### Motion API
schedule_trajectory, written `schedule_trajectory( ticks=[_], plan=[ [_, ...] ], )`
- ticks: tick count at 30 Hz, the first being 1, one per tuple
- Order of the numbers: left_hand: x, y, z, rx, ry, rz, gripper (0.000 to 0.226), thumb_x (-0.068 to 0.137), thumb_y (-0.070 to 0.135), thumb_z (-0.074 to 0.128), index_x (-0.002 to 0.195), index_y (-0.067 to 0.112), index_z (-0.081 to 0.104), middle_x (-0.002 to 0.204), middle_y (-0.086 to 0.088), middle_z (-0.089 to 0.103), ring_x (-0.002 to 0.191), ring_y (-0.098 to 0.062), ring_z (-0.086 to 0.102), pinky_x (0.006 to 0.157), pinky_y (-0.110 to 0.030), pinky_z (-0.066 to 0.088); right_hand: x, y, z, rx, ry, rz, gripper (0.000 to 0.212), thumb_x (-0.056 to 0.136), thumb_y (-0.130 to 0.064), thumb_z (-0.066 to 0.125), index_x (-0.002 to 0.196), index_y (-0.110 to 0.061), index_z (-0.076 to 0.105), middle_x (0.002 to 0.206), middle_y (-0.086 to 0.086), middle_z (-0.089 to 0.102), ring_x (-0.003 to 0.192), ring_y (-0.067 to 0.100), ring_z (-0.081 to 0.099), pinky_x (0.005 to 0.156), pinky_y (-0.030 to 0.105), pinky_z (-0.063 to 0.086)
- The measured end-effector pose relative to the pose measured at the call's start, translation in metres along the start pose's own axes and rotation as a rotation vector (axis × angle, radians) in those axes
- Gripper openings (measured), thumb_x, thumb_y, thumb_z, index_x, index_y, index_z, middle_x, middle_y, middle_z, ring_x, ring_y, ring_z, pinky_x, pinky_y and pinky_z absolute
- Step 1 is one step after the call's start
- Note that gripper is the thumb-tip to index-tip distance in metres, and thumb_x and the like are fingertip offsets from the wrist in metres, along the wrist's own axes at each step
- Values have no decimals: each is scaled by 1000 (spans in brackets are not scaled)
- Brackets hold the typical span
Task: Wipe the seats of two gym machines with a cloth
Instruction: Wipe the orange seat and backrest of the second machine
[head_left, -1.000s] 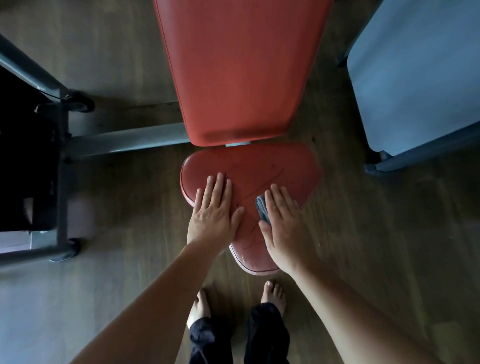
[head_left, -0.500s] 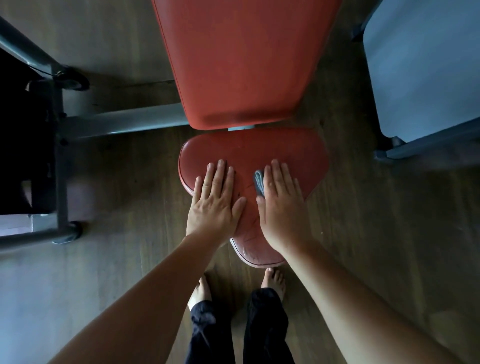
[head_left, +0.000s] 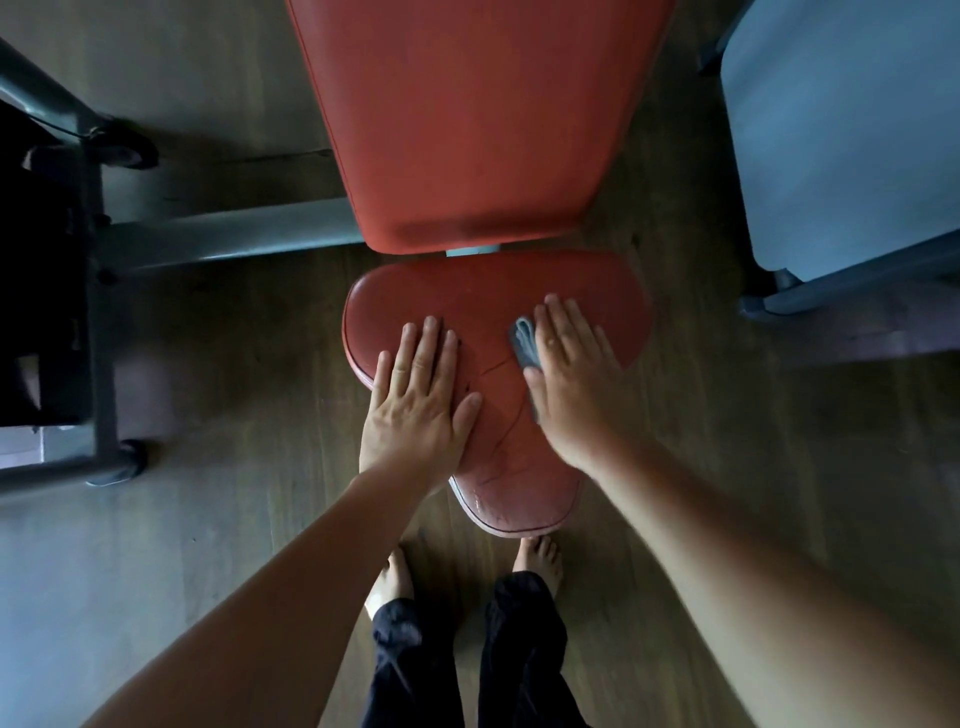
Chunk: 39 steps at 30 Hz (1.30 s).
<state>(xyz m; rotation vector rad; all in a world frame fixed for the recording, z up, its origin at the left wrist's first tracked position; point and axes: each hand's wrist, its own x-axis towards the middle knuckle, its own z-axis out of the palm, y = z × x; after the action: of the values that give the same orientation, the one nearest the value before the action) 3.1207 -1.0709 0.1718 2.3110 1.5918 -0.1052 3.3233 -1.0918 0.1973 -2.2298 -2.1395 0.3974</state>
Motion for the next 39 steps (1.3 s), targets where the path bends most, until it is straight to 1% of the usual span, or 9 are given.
schedule_trajectory(
  ticks=[4,7,12,16,20,26,29,33,39],
  plan=[
    [0,0,1,-5,-4,-1,73,105,59,22,165,22,5,174,1,-6,160,-20,-12,129,-42,-7,77,33,-4,-44,57,142,66,99,-34,39,156,-3,27,165,17,27,153,33,25,122,52,26],
    [0,0,-1,-4,3,0,73,105,58,22,165,21,6,174,0,-6,160,-20,-11,129,-42,-6,78,25,-5,-43,68,232,68,98,-33,41,157,-1,25,165,20,24,154,35,22,124,51,21],
    [0,2,-5,-8,-19,0,74,104,60,17,165,21,5,174,1,-8,159,-20,-13,129,-42,-6,-10,7,-3,-90,8,102,68,100,-36,43,157,-2,26,167,18,21,155,34,19,123,50,22],
    [0,1,-7,1,-16,-4,74,104,60,19,165,21,6,174,1,-6,160,-20,-11,129,-42,-5,48,27,-10,-164,18,45,67,100,-35,46,155,-1,29,167,18,19,155,33,17,125,50,19],
    [0,-1,-11,-26,-12,8,73,104,59,24,165,20,12,174,1,0,160,-20,-6,130,-41,1,62,13,-7,-79,56,176,69,98,-33,47,156,-1,27,167,18,20,155,33,20,124,49,20],
    [-5,-14,-16,-5,2,-2,72,104,56,23,164,16,15,174,1,4,160,-19,-2,130,-43,6,-27,-32,2,29,-35,4,67,101,-37,31,159,-4,20,169,14,17,157,29,14,126,47,18],
    [-5,-21,-16,5,14,2,73,104,57,24,165,17,14,174,1,3,160,-18,-4,130,-42,5,20,-19,2,13,-20,-40,68,100,-37,31,159,-6,19,169,13,17,156,29,15,124,50,22],
    [2,-33,-21,6,41,-45,72,105,56,29,164,17,14,174,1,2,160,-17,-6,130,-40,0,88,-23,3,2,1,71,69,102,-33,41,160,-6,17,169,12,15,157,28,13,125,49,19],
    [0,-50,-19,9,49,-29,72,105,53,34,164,17,16,174,-1,5,160,-19,0,130,-44,8,-13,-61,6,-23,-50,-131,65,102,-36,35,159,-8,21,170,10,15,157,27,12,126,47,17]
  ],
)
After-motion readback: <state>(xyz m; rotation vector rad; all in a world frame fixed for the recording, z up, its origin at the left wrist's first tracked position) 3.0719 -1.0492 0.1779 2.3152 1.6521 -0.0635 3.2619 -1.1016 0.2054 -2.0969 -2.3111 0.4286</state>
